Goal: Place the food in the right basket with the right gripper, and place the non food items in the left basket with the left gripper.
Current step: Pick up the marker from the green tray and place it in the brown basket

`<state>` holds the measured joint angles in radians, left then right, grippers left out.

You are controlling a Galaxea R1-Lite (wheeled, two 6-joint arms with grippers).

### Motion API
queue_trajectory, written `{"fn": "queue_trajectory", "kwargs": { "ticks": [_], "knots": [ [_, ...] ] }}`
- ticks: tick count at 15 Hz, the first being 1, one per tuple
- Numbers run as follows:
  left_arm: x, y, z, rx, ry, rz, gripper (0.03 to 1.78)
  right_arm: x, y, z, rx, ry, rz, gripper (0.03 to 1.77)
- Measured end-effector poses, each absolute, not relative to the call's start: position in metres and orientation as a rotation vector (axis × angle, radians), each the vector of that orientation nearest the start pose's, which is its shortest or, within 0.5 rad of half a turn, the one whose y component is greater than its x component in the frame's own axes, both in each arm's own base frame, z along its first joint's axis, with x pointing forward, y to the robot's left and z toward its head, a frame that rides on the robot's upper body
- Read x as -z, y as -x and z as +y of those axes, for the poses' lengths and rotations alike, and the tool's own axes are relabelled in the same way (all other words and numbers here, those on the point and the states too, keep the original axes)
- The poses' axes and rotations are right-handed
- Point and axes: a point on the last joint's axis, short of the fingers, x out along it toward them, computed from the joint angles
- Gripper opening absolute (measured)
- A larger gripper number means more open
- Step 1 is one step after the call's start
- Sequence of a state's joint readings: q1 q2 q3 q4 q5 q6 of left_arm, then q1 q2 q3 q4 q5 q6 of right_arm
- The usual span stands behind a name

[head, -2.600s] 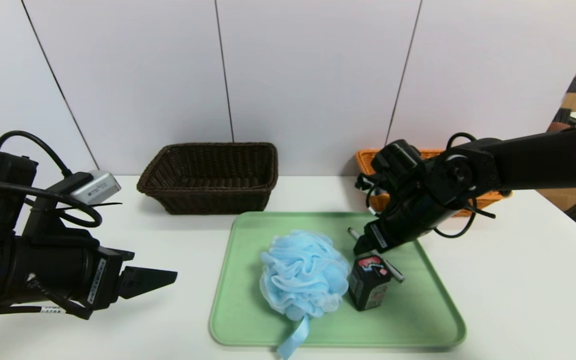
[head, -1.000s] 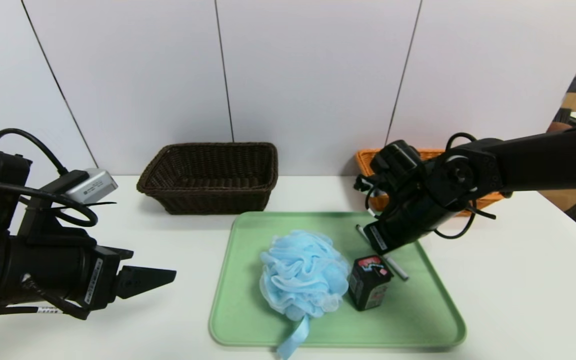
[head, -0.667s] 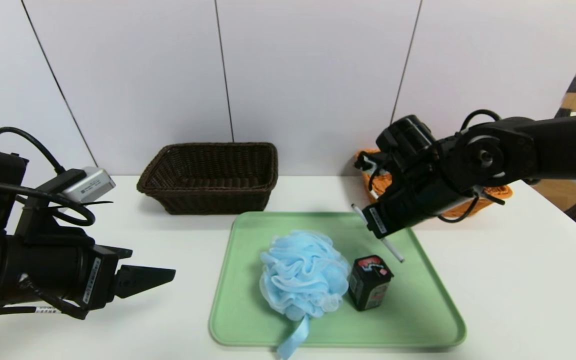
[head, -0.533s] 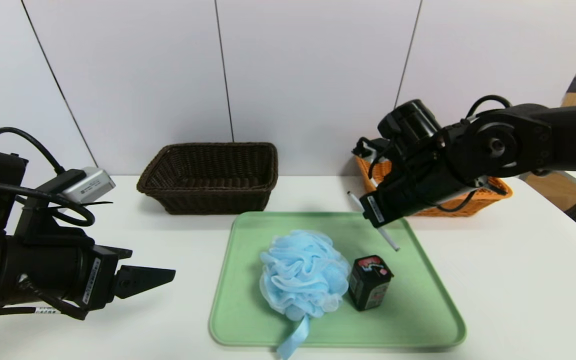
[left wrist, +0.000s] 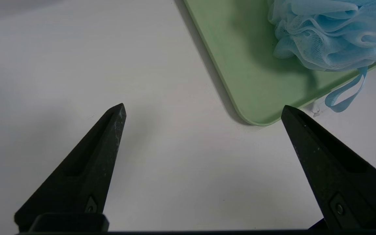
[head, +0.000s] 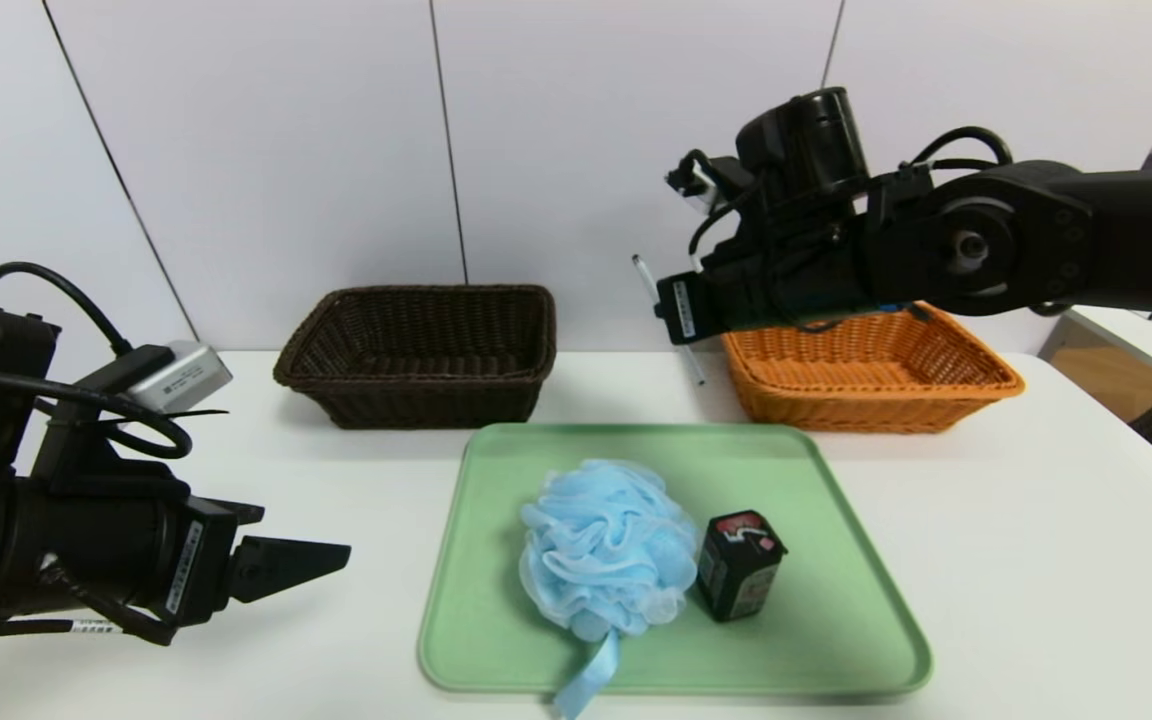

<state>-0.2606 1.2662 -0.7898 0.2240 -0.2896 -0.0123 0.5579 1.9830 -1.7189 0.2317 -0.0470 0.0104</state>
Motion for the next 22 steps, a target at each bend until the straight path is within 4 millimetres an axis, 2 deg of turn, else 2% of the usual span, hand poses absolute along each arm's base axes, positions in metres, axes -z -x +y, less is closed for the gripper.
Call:
{"fn": "queue_trajectory", "kwargs": {
  "ticks": [5, 10, 13, 16, 22],
  "knots": [
    [-0.206, -0.169, -0.052, 0.523, 0.020, 0.720, 1.69, -0.246, -0.362, 0.245, -0.545, 0.076, 0.266, 0.10],
    [-0.204, -0.169, -0.052, 0.521, 0.024, 0.726, 1.69, -0.253, -0.356, 0.275, -0.609, 0.049, 0.159, 0.10],
    [-0.203, -0.168, -0.051, 0.521, 0.024, 0.730, 1.69, -0.254, -0.360, 0.291, -0.623, 0.034, 0.104, 0.10],
    [-0.201, -0.167, -0.051, 0.517, 0.030, 0.737, 1.69, -0.247, -0.369, 0.306, -0.629, 0.017, 0.044, 0.10],
    [-0.201, -0.167, -0.051, 0.517, 0.029, 0.736, 1.69, -0.214, -0.380, 0.325, -0.654, 0.055, 0.047, 0.10]
  ]
}}
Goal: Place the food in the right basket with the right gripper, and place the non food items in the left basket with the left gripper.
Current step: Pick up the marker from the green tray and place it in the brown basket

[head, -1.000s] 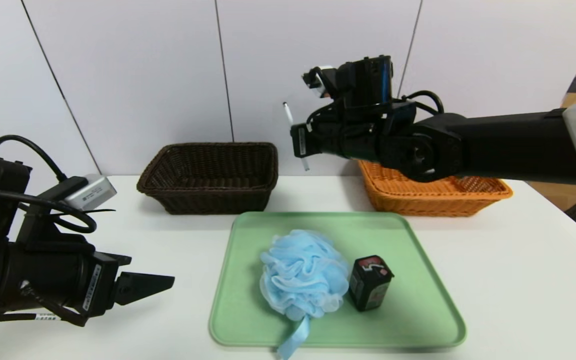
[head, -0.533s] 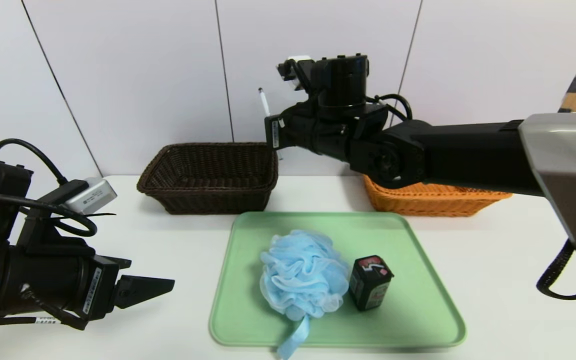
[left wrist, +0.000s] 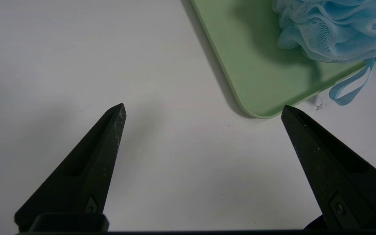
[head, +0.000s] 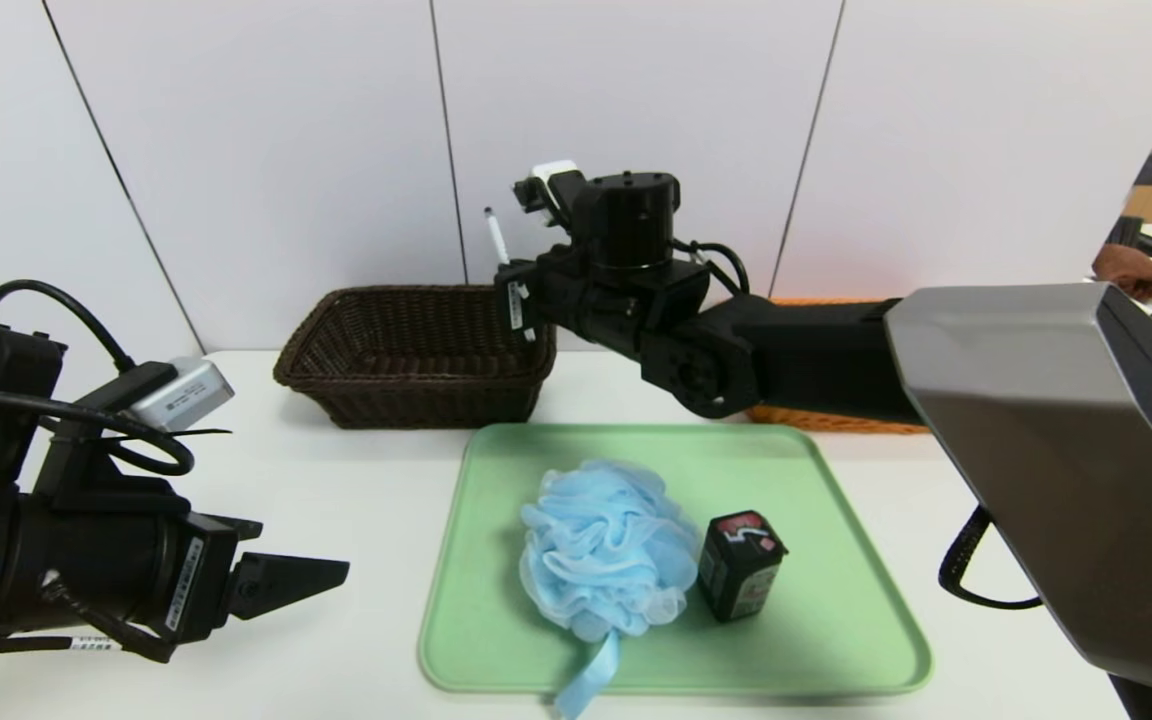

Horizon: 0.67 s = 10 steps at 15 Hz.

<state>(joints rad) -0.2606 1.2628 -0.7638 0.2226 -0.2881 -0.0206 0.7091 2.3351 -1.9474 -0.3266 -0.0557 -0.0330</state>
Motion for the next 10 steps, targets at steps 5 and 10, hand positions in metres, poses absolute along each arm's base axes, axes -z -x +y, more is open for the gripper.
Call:
{"fn": "queue_trajectory", "kwargs": {
  "ticks": [5, 10],
  "knots": [
    [-0.200, -0.167, -0.051, 0.517, 0.030, 0.739, 1.69, -0.197, -0.386, 0.331, -0.660, 0.074, 0.068, 0.10],
    [-0.200, -0.166, -0.051, 0.516, 0.029, 0.737, 1.69, -0.192, -0.386, 0.334, -0.673, 0.086, 0.063, 0.10]
  ]
}}
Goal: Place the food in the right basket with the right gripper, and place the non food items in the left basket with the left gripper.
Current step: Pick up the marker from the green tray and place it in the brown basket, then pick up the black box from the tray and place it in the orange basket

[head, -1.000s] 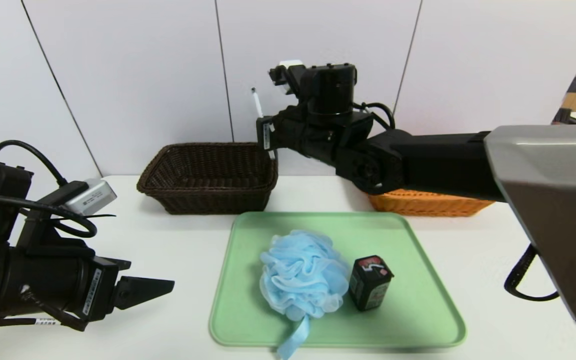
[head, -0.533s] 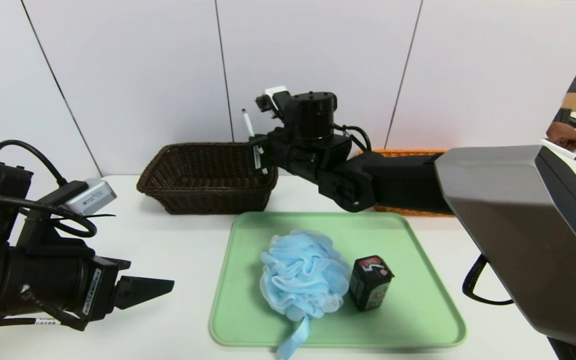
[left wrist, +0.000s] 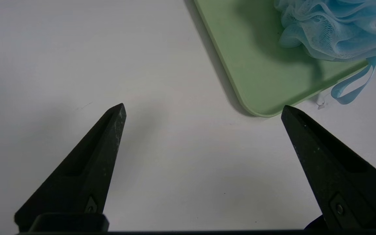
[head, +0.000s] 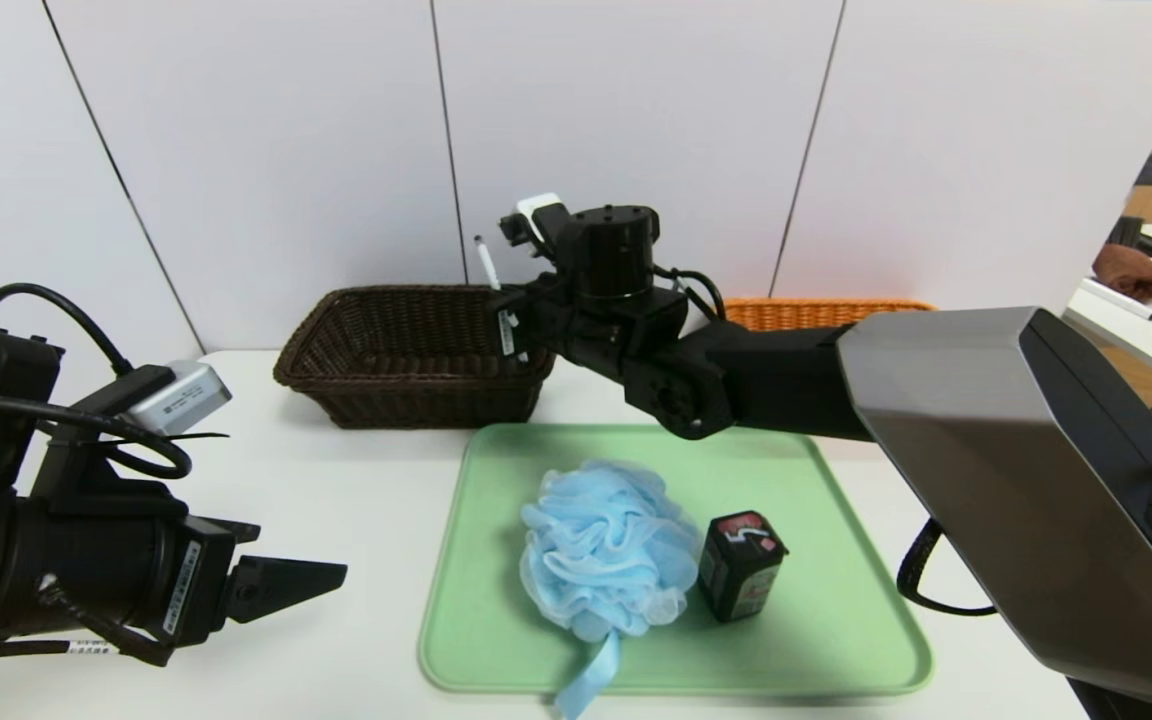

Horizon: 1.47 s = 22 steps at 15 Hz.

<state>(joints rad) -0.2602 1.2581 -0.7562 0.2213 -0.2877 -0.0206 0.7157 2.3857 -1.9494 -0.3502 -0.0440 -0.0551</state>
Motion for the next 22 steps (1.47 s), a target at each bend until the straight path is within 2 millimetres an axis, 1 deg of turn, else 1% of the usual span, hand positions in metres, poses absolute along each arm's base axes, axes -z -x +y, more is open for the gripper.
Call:
{"fn": "queue_trajectory", "kwargs": {
  "ticks": [3, 4, 6, 8, 11, 14, 16, 18, 22],
  "knots": [
    [-0.201, -0.165, -0.051, 0.517, 0.029, 0.734, 1.69, -0.189, -0.386, 0.335, -0.678, 0.092, 0.074, 0.10],
    [-0.201, -0.165, -0.051, 0.517, 0.029, 0.734, 1.69, -0.188, -0.386, 0.335, -0.683, 0.092, 0.076, 0.20],
    [-0.201, -0.165, -0.051, 0.517, 0.029, 0.733, 1.69, -0.187, -0.387, 0.335, -0.684, 0.094, 0.080, 0.54],
    [-0.202, -0.165, -0.051, 0.518, 0.028, 0.730, 1.69, -0.186, -0.387, 0.336, -0.687, 0.093, 0.081, 0.81],
    [-0.202, -0.165, -0.051, 0.518, 0.028, 0.727, 1.69, -0.188, -0.386, 0.335, -0.691, 0.093, 0.079, 1.10],
    [-0.204, -0.165, -0.051, 0.519, 0.028, 0.720, 1.69, -0.197, -0.386, 0.330, -0.693, 0.091, 0.079, 1.30],
    [-0.205, -0.164, -0.050, 0.518, 0.029, 0.714, 1.69, -0.207, -0.386, 0.320, -0.681, 0.093, 0.087, 1.39],
    [-0.207, -0.164, -0.050, 0.516, 0.032, 0.699, 1.69, -0.223, -0.384, 0.307, -0.661, 0.095, 0.098, 1.46],
    [-0.212, -0.167, -0.051, 0.515, 0.057, 0.647, 1.69, -0.258, -0.377, 0.266, -0.595, 0.105, 0.169, 1.56]
  ]
}}
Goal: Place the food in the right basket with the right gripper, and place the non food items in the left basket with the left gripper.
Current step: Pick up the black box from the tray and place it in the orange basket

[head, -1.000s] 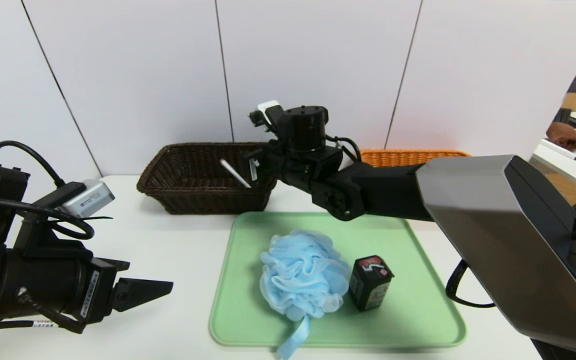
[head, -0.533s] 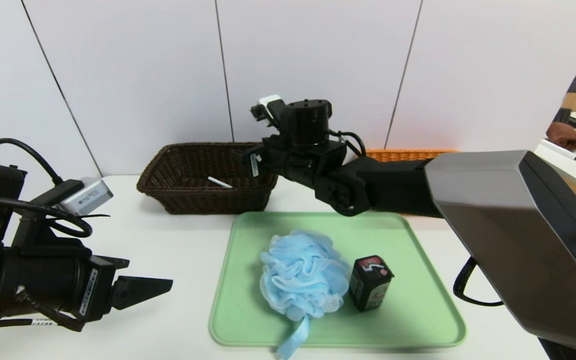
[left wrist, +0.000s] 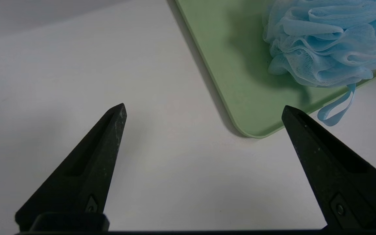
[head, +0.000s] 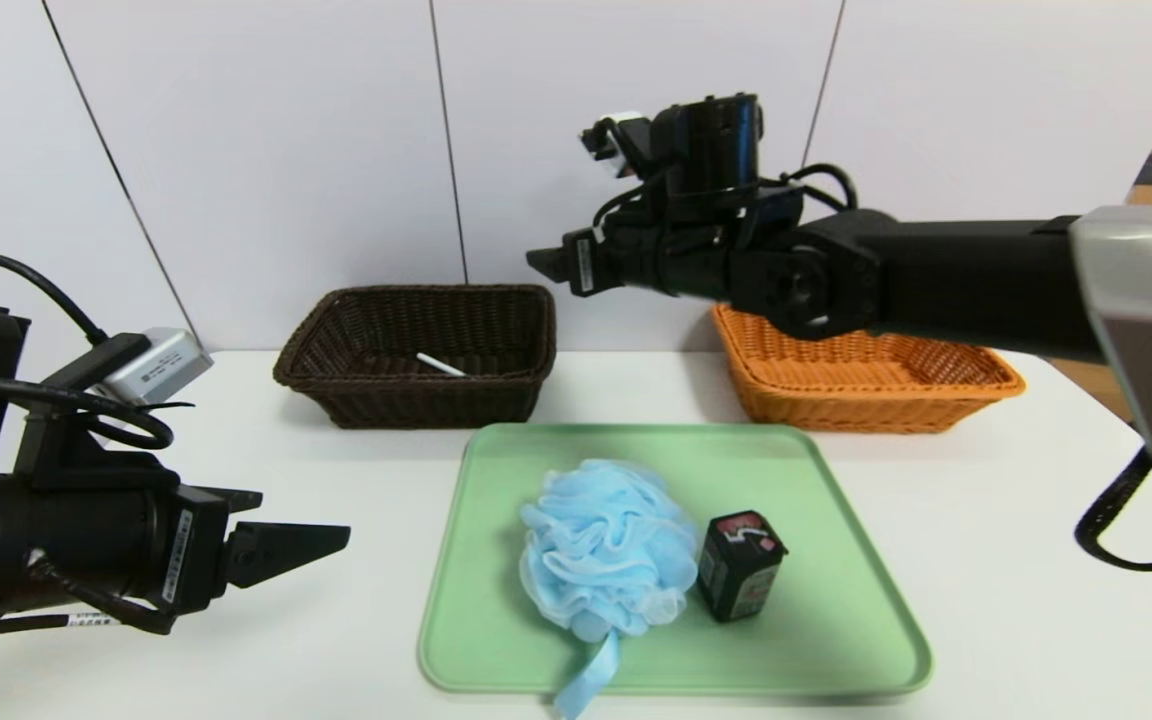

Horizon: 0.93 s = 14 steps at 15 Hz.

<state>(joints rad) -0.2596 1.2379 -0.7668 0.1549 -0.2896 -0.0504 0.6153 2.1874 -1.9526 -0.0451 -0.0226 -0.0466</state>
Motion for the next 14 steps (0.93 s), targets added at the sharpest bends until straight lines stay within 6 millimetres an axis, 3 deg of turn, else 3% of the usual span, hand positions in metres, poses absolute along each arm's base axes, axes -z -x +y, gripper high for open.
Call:
{"fn": "queue_trajectory", "kwargs": {
  "ticks": [8, 14],
  "knots": [
    [-0.213, -0.167, -0.051, 0.516, 0.057, 0.643, 1.69, -0.312, -0.328, 0.190, -0.441, 0.126, 0.381, 1.66],
    [-0.212, -0.166, -0.051, 0.517, 0.057, 0.648, 1.69, -0.318, -0.278, 0.157, -0.418, 0.163, 0.537, 1.68]
  ]
}}
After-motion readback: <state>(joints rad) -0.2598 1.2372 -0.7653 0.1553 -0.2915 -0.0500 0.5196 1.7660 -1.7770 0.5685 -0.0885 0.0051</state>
